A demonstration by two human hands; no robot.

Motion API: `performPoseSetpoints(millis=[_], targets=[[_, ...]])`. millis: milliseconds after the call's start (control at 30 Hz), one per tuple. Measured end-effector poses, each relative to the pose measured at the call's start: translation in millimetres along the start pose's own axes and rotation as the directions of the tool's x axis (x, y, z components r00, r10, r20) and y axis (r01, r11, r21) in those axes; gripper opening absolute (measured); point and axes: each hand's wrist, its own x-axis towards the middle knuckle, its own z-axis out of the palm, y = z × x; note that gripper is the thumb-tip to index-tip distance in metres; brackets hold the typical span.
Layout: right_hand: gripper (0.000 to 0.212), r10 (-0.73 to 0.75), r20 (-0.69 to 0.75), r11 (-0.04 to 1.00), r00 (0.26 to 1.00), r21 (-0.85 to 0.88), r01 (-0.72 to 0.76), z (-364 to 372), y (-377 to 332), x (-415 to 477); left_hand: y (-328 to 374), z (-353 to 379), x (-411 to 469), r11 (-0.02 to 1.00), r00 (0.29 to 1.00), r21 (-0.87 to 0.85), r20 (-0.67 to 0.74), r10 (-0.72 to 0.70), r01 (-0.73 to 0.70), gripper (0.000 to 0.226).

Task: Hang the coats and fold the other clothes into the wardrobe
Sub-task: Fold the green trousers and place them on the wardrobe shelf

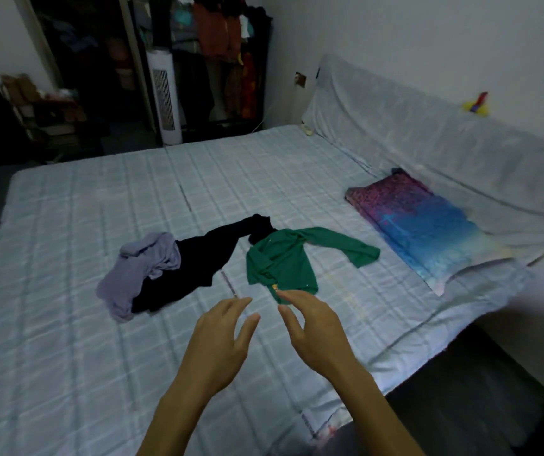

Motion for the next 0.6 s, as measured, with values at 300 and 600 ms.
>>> performPoseSetpoints(millis=[300,600], targets=[[0.033,0.078,0.17,0.99,0.982,0.103,-0.096,8.1,134.7,99.2,-5.1,85.2,118.4,0.988,0.99,0.066,0.029,-0.14,0.138,0.071],[0.029,0.221,0.365,0.954,0.904,0.111,-0.278,28.4,306.7,178.1,-3.4,208.0,232.3,0.928,0.909,0.084,0.188,-0.373,0.363,0.045]])
